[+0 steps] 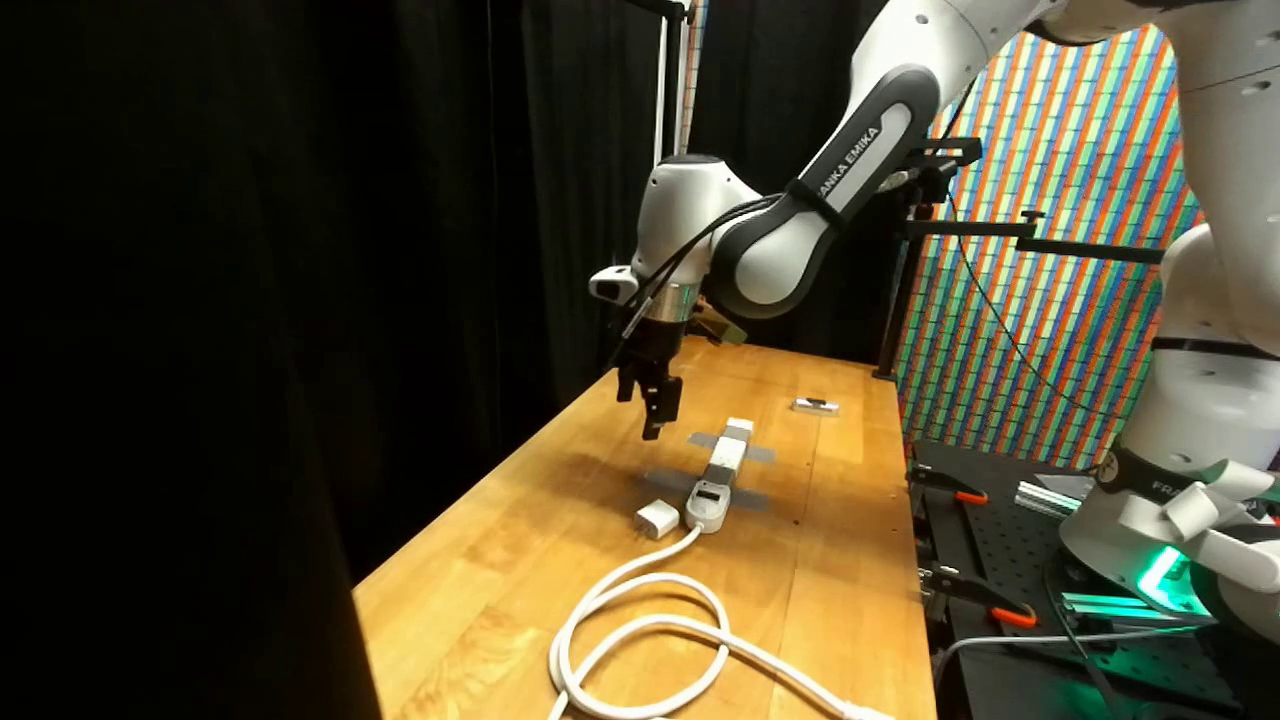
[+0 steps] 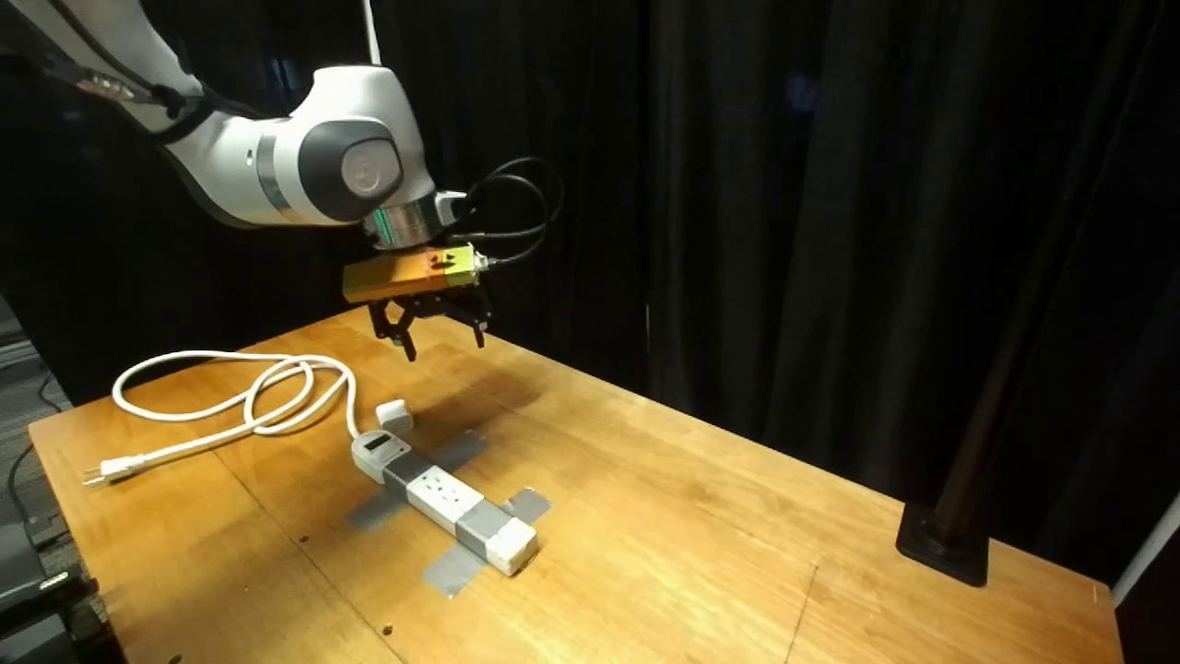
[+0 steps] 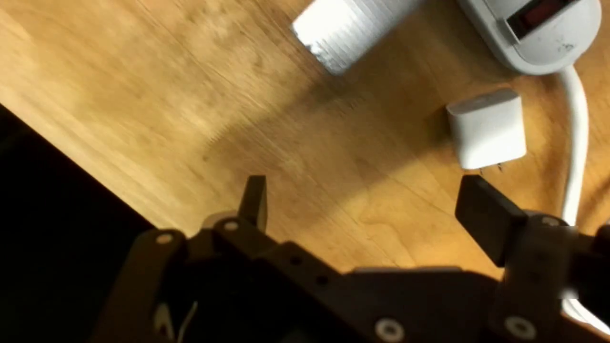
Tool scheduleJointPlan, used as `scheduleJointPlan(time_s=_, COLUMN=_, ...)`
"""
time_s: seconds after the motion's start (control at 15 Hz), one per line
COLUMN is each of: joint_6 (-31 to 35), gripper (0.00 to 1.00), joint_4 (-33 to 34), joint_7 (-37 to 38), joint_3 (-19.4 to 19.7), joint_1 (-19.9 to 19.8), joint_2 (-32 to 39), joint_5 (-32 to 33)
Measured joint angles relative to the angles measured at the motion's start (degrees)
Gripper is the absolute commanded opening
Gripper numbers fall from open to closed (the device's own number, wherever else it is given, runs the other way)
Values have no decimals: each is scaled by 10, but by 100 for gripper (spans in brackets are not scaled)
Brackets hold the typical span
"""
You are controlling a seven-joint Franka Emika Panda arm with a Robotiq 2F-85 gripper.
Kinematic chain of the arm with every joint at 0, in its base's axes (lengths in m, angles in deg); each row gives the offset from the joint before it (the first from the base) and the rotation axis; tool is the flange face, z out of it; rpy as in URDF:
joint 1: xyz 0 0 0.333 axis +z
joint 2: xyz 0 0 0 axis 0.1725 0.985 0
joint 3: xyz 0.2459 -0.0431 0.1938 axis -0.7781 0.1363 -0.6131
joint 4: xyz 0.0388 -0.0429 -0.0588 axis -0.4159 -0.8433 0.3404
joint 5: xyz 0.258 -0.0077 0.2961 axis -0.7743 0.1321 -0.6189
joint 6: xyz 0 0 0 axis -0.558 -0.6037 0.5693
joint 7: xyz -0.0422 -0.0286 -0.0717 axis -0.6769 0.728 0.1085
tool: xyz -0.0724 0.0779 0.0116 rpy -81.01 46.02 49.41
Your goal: Connect the charger head to the adapter
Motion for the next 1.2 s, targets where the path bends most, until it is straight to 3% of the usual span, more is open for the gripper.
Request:
scheduleJointPlan(time_s=0.27, joint_6=-7, gripper=100, joint_4=30, joint_7=-109, joint_3=-61, joint_1=-10, joint_2=54, joint_5=-31)
scheduleJointPlan(time_s=0.6, joint_6=-69, gripper=100, joint_4=46, joint_7=-232, joint_3=-91, joint_1=-9, joint_2=83, joint_5=-31)
scheduleJointPlan(time_s=0.87, joint_6=-178, gripper=100, joint_4=60, joint_7=-281, joint_3=-71, joint_1=18, joint_2=84, joint_5=1)
scheduleJointPlan(time_s=1.2, joint_6=-292, gripper=100, joint_4=89, joint_7=-265, joint_3=-13, joint_1=84, joint_2=88, joint_5=103)
